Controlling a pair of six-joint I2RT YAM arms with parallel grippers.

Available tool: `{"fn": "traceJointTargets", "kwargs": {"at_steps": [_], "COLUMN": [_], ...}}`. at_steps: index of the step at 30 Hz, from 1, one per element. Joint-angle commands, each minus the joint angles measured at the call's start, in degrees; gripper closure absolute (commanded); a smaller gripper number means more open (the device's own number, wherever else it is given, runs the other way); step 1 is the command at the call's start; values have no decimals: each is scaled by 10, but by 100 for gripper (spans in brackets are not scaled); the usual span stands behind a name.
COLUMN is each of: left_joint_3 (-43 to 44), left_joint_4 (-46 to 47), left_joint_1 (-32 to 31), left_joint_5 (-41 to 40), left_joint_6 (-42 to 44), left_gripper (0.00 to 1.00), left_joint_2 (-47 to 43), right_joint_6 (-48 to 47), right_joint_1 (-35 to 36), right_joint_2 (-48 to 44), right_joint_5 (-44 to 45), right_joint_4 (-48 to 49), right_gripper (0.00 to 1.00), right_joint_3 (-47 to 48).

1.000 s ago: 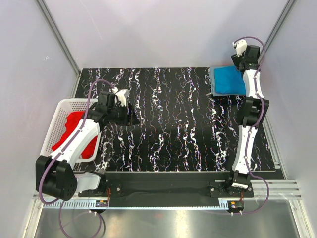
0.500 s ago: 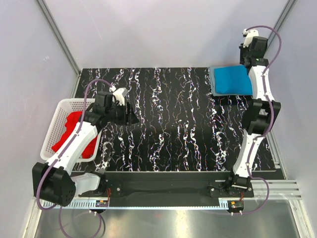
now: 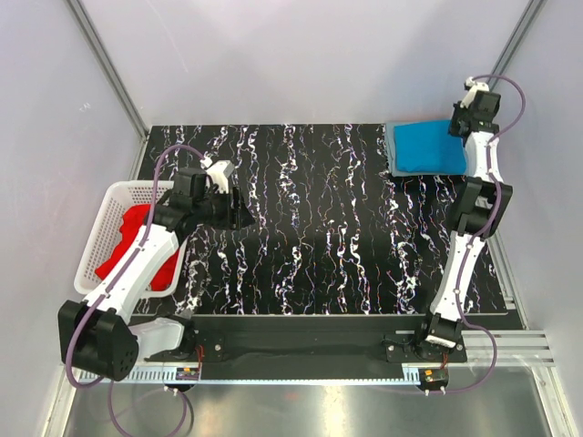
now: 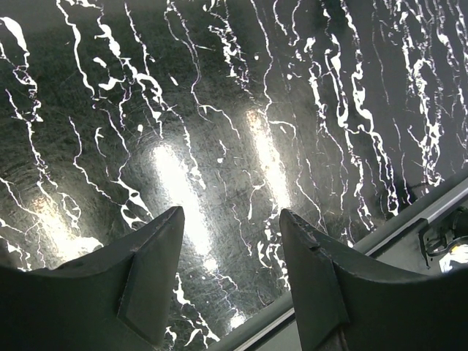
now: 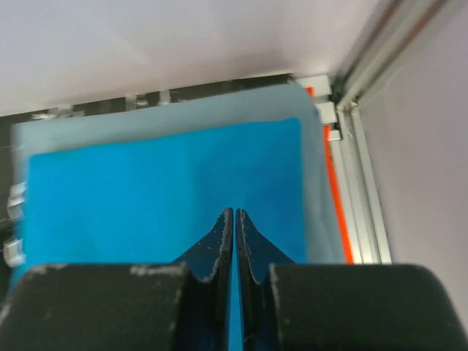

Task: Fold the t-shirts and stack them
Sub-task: Neatly place the folded tshirt to the corner, then reset both grippers

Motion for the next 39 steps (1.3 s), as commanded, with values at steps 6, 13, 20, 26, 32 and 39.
{"fn": "traceJointTargets", "kwargs": {"at_steps": [6, 13, 20, 26, 32, 39], "left_joint_3": [12, 11, 6, 10, 10, 49], "left_joint_4": [23, 37, 39, 38, 65, 108], "left_joint_1": [-2, -2, -2, -2, -2, 6], "left_joint_5": [-9, 5, 13, 27, 54, 60], "left_joint_6": [-9, -21, -18, -10, -27, -43], "left_gripper": [40, 40, 39, 39, 39, 36], "left_joint_2": [26, 37, 19, -4, -38, -84], "right_joint_6": [31, 25, 53, 83, 133, 183], "right_joint_1": [-33, -37, -39, -35, -26, 65], "right_joint_2": [124, 137, 43, -62, -164, -397], "right_joint_5": [-46, -45, -56, -67, -96, -83], "right_joint_4": [72, 105, 71, 30, -75, -212], "right_gripper": [90, 89, 79, 67, 35, 0], "right_joint_3": [166, 181, 111, 62, 37, -187]}}
